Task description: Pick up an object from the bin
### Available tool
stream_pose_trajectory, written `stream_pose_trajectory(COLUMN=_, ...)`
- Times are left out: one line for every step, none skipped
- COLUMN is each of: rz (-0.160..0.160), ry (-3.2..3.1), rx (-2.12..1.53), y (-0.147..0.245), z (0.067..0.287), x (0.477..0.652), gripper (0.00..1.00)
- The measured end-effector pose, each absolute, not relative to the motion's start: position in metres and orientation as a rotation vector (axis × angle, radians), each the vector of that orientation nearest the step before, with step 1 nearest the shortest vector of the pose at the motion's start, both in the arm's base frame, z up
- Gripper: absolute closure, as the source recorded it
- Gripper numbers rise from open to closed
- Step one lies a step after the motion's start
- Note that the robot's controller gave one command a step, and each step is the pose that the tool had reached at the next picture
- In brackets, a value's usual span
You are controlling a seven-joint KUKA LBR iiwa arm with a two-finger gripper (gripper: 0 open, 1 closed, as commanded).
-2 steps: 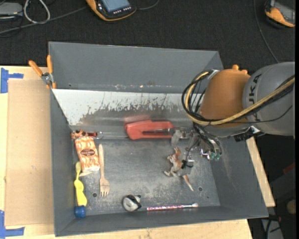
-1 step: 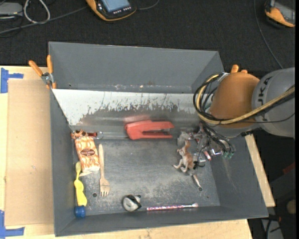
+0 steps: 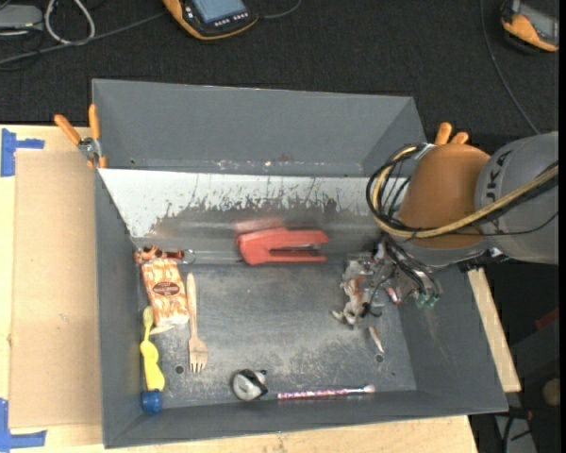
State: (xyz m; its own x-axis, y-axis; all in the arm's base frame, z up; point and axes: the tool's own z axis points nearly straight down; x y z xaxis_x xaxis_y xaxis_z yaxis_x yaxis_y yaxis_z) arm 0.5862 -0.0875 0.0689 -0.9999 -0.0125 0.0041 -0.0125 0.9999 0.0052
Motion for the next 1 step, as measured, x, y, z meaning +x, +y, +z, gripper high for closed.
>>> stream_pose_trajectory(rz=-0.009, ry=-3.135, rx=-0.07, y=-0.0759, z=0.0688, x=0.584, gripper=1.0)
